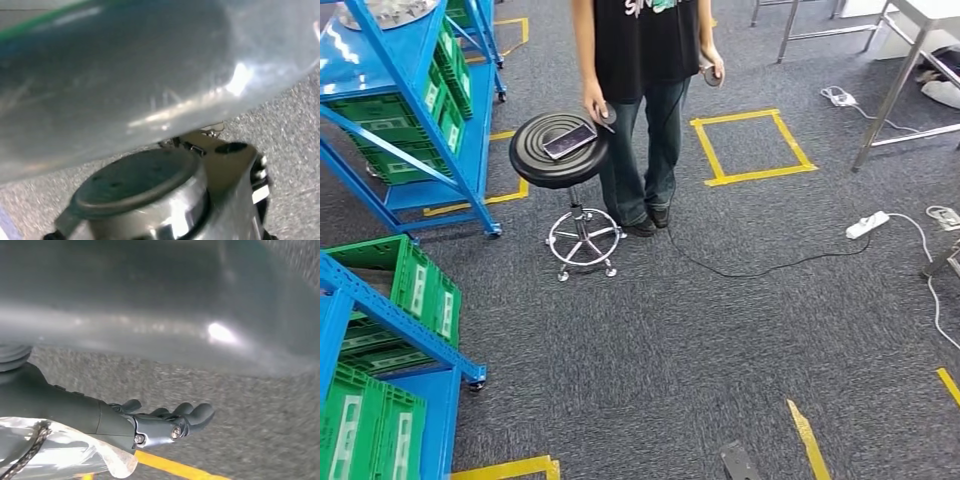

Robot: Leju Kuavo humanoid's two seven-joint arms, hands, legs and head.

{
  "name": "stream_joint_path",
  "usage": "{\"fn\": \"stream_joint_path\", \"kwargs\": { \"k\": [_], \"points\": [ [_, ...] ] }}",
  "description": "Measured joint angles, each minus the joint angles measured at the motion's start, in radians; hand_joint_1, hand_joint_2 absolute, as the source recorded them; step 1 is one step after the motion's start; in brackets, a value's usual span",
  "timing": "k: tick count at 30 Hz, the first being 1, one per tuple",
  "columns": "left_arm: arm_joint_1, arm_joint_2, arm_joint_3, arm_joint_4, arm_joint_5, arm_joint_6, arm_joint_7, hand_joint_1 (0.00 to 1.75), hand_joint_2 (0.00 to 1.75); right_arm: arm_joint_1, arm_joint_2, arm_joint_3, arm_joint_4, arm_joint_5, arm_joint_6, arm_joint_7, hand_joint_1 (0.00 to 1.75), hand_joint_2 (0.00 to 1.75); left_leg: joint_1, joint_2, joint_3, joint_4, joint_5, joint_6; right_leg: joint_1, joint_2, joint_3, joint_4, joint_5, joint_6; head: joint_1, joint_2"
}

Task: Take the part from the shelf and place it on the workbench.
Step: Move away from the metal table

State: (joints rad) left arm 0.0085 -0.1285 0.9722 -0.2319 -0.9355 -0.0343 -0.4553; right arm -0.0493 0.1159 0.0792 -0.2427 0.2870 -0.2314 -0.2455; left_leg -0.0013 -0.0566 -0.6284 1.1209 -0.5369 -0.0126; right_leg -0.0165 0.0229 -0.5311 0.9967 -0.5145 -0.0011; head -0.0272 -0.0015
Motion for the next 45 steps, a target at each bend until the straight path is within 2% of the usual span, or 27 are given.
{"fn": "stream_joint_path", "kwargs": {
  "k": [2,4,6,8,9,11,12,14,16,17,18,19,21,23,25,27,29,31,33,34,35,36,38,40,42,43,45],
  "points": [
    [-0.002,-0.002,0.001,0.0,-0.003,0.0,0.0,0.0,0.0,0.005,-0.001,-0.001,0.0,0.0,-0.001,0.0,0.0,0.0,0.004,0.034,-0.06,0.122,-0.05,-0.008,0.003,-0.036,0.007,-0.001,-0.007,-0.005,-0.002,0.0],
    [0.001,-0.003,0.001,0.0,-0.005,0.0,0.001,0.0,0.0,0.005,-0.001,-0.001,0.0,0.0,-0.001,0.0,0.0,0.0,0.01,0.045,-0.075,0.153,-0.042,-0.014,0.004,-0.067,0.013,0.0,-0.014,-0.006,-0.002,0.0],
    [0.004,-0.003,0.001,0.0,-0.006,0.0,0.002,0.0,0.0,0.004,-0.001,-0.002,0.0,0.0,-0.001,0.0,0.0,0.0,0.012,0.07,-0.023,0.05,0.024,-0.013,0.004,-0.091,0.023,0.0,-0.022,-0.002,-0.002,0.0],
    [0.001,-0.003,0.001,0.0,-0.006,0.0,0.002,0.0,0.0,0.003,-0.002,-0.002,0.0,0.0,-0.001,0.0,0.0,0.0,0.004,0.116,0.035,-0.062,0.064,-0.006,0.009,-0.113,0.03,0.001,-0.031,0.007,-0.002,0.0],
    [-0.001,-0.003,0.001,0.0,-0.006,0.0,0.002,0.0,0.0,0.002,-0.002,-0.002,0.0,0.0,-0.001,0.001,0.0,0.0,-0.001,0.131,0.048,-0.09,0.068,0.0,0.011,-0.124,0.034,0.001,-0.035,0.013,-0.001,0.0],
    [-0.001,-0.003,0.002,0.0,-0.006,0.0,0.002,0.0,0.0,-0.001,-0.002,-0.002,-0.001,0.001,0.0,0.001,0.0,0.0,-0.007,0.121,0.049,-0.1,0.062,0.012,0.013,-0.145,0.042,-0.001,-0.041,0.024,-0.001,0.0],
    [0.003,-0.003,0.003,0.0,-0.006,0.0,0.002,0.0,0.0,-0.003,-0.002,-0.002,-0.001,0.002,0.0,0.001,0.0,0.0,-0.006,0.111,0.05,-0.104,0.064,0.018,0.01,-0.143,0.044,0.0,-0.046,0.029,-0.001,0.0],
    [0.005,-0.003,0.005,0.0,-0.006,0.0,0.003,0.0,0.0,-0.007,-0.002,-0.002,-0.003,0.003,-0.001,0.002,0.0,0.0,-0.002,0.089,0.053,-0.112,0.068,0.031,0.006,-0.098,0.025,0.04,-0.075,0.037,0.001,0.0],
    [0.0,-0.003,0.007,0.0,-0.008,0.0,0.003,0.0,0.0,-0.004,-0.002,-0.002,-0.004,0.004,-0.001,0.003,0.0,0.0,0.001,0.065,0.053,-0.115,0.069,0.039,0.003,-0.043,-0.037,0.157,-0.129,0.041,0.005,0.0],
    [-0.003,-0.004,0.008,0.0,-0.008,-0.001,0.003,0.0,0.0,-0.001,-0.002,-0.002,-0.004,0.004,-0.002,0.004,0.0,0.0,0.001,0.051,0.053,-0.114,0.069,0.042,0.003,-0.033,-0.075,0.223,-0.15,0.042,0.005,0.0],
    [-0.004,-0.004,0.008,0.0,-0.009,-0.001,0.003,0.0,0.0,0.002,-0.002,-0.002,-0.004,0.005,-0.002,0.005,0.0,0.0,0.001,0.036,0.054,-0.114,0.068,0.042,0.003,-0.028,-0.105,0.269,-0.157,0.042,0.005,0.0],
    [-0.003,-0.004,0.009,0.0,-0.009,-0.001,0.004,0.0,0.0,0.002,-0.003,-0.002,-0.004,0.006,-0.003,0.006,0.0,0.0,0.001,0.022,0.056,-0.114,0.068,0.042,0.003,-0.026,-0.12,0.28,-0.144,0.042,0.005,0.0],
    [-0.002,-0.004,0.009,0.0,-0.01,-0.002,0.004,0.0,0.0,0.001,-0.003,-0.002,-0.005,0.008,-0.004,0.006,0.0,0.0,0.002,-0.007,0.061,-0.112,0.065,0.038,0.002,-0.013,-0.099,0.197,-0.069,0.04,0.005,0.0],
    [-0.003,-0.004,0.01,0.0,-0.01,-0.002,0.004,0.0,0.0,-0.001,-0.003,-0.002,-0.005,0.009,-0.004,0.006,0.0,0.0,0.003,-0.034,0.06,-0.105,0.06,0.03,-0.003,0.035,-0.051,0.079,-0.013,0.036,0.005,0.0],
    [-0.004,-0.004,0.011,0.0,-0.011,-0.002,0.004,0.0,0.0,-0.001,-0.004,-0.002,-0.005,0.01,-0.005,0.006,0.0,0.0,0.004,-0.058,0.051,-0.1,0.06,0.017,-0.005,0.065,-0.027,0.031,-0.008,0.03,0.004,0.0],
    [0.0,-0.003,0.014,0.0,-0.011,-0.002,0.005,0.0,0.0,-0.002,-0.004,-0.002,-0.006,0.011,-0.005,0.006,0.0,0.0,0.009,-0.074,0.045,-0.102,0.064,0.005,-0.003,0.046,-0.021,0.025,-0.008,0.019,0.004,0.0],
    [0.003,-0.003,0.017,0.0,-0.012,-0.002,0.005,0.0,0.0,-0.003,-0.004,-0.002,-0.006,0.012,-0.005,0.006,0.0,0.0,0.007,-0.042,0.033,-0.075,0.045,-0.005,-0.004,0.021,-0.015,0.018,-0.005,0.008,0.0,0.0],
    [0.0,-0.003,0.017,0.0,-0.013,-0.002,0.005,0.0,0.0,-0.001,-0.004,-0.002,-0.007,0.012,-0.006,0.005,0.0,0.0,0.004,0.015,-0.01,0.022,-0.009,-0.013,-0.002,-0.01,-0.009,0.015,-0.008,-0.001,-0.005,0.0],
    [-0.003,-0.004,0.017,0.0,-0.014,-0.002,0.006,0.0,0.0,0.001,-0.004,-0.002,-0.007,0.013,-0.007,0.005,0.0,0.0,0.007,0.038,-0.065,0.14,-0.056,-0.018,0.002,-0.044,-0.006,0.015,-0.014,-0.008,-0.006,0.0],
    [-0.002,-0.004,0.017,0.0,-0.015,-0.003,0.006,0.0,0.0,0.001,-0.004,-0.002,-0.007,0.013,-0.008,0.005,0.0,0.0,0.009,0.042,-0.075,0.164,-0.057,-0.02,0.003,-0.059,-0.004,0.015,-0.016,-0.009,-0.006,0.0],
    [0.0,-0.004,0.017,0.0,-0.015,-0.003,0.006,0.0,0.0,0.0,-0.004,-0.002,-0.007,0.014,-0.009,0.005,0.0,0.0,0.01,0.045,-0.066,0.151,-0.04,-0.019,0.004,-0.072,-0.001,0.015,-0.018,-0.01,-0.006,0.0],
    [0.002,-0.004,0.018,0.0,-0.015,-0.003,0.006,0.0,0.0,-0.001,-0.004,-0.002,-0.007,0.015,-0.01,0.005,0.0,0.0,0.01,0.051,-0.04,0.103,-0.009,-0.017,0.005,-0.084,0.002,0.015,-0.021,-0.009,-0.007,0.0],
    [0.001,-0.002,0.018,0.0,-0.016,-0.003,0.006,0.0,0.0,-0.003,-0.004,-0.002,-0.008,0.016,-0.012,0.005,0.0,0.0,0.001,0.091,0.026,-0.026,0.047,-0.005,0.008,-0.107,0.011,0.016,-0.028,-0.004,-0.007,0.0],
    [-0.003,-0.001,0.019,0.0,-0.016,-0.004,0.006,0.0,0.0,-0.003,-0.004,-0.002,-0.009,0.017,-0.014,0.006,0.0,0.0,-0.01,0.126,0.056,-0.092,0.061,0.008,0.012,-0.13,0.015,0.017,-0.035,0.005,-0.006,0.0],
    [-0.002,-0.001,0.021,0.0,-0.018,-0.004,0.006,0.0,0.0,-0.005,-0.003,-0.002,-0.01,0.017,-0.015,0.006,0.0,0.0,-0.013,0.114,0.057,-0.102,0.06,0.018,0.013,-0.153,0.02,0.014,-0.039,0.015,-0.006,0.0],
    [0.001,-0.001,0.022,0.0,-0.019,-0.005,0.006,0.0,0.0,-0.007,-0.003,-0.002,-0.011,0.017,-0.015,0.006,0.0,0.0,-0.011,0.102,0.061,-0.109,0.063,0.022,0.012,-0.146,0.021,0.015,-0.044,0.02,-0.005,0.0],
    [0.003,0.0,0.024,0.0,-0.022,-0.006,0.006,0.0,0.0,-0.011,-0.002,-0.002,-0.014,0.017,-0.016,0.005,0.0,0.0,-0.003,0.08,0.069,-0.122,0.069,0.033,0.008,-0.095,0.003,0.06,-0.074,0.03,-0.001,0.0]
  ]
}}
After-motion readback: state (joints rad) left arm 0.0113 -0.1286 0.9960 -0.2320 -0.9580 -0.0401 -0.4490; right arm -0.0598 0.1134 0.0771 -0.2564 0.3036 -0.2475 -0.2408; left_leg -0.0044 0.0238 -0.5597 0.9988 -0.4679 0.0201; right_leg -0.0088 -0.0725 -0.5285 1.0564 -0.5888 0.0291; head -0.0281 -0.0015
